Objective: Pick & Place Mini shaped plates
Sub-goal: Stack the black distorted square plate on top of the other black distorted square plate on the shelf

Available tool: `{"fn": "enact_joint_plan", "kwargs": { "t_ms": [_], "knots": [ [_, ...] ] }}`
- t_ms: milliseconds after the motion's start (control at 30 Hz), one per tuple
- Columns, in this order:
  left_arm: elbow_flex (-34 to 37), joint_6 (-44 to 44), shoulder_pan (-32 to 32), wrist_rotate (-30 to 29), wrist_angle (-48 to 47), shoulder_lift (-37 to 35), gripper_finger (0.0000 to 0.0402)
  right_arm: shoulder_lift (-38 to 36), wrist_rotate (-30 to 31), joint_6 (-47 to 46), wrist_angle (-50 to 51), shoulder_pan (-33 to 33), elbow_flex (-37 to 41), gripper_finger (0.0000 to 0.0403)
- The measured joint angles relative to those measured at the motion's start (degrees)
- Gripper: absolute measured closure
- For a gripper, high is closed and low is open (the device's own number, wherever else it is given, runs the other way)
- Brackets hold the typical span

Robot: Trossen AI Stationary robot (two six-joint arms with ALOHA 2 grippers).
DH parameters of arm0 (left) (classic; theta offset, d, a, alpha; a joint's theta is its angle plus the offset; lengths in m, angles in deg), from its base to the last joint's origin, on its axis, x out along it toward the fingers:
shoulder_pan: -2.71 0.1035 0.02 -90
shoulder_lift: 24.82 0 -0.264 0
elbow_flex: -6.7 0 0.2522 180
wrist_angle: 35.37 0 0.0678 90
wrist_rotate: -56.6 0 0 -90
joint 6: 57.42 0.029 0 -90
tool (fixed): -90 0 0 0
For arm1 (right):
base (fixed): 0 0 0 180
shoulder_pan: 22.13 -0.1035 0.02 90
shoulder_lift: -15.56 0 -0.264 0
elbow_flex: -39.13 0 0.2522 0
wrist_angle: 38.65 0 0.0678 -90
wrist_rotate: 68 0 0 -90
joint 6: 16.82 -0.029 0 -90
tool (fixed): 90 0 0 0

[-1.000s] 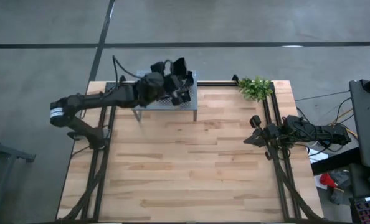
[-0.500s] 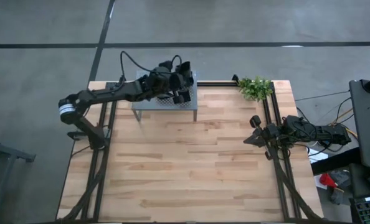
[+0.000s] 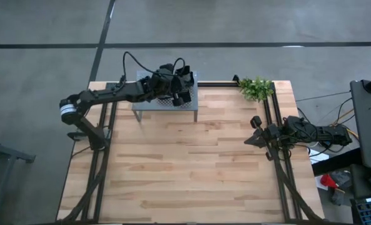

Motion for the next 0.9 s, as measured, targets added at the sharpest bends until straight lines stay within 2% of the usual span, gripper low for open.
{"fn": "enact_joint_plan", "kwargs": {
  "t_ms": [900],
  "knots": [
    [0.0, -0.3, 0.0, -0.5, -0.1, -0.1, 0.0401, 0.0, 0.0, 0.0, 0.0, 0.0, 0.0, 0.0394]
  ]
}}
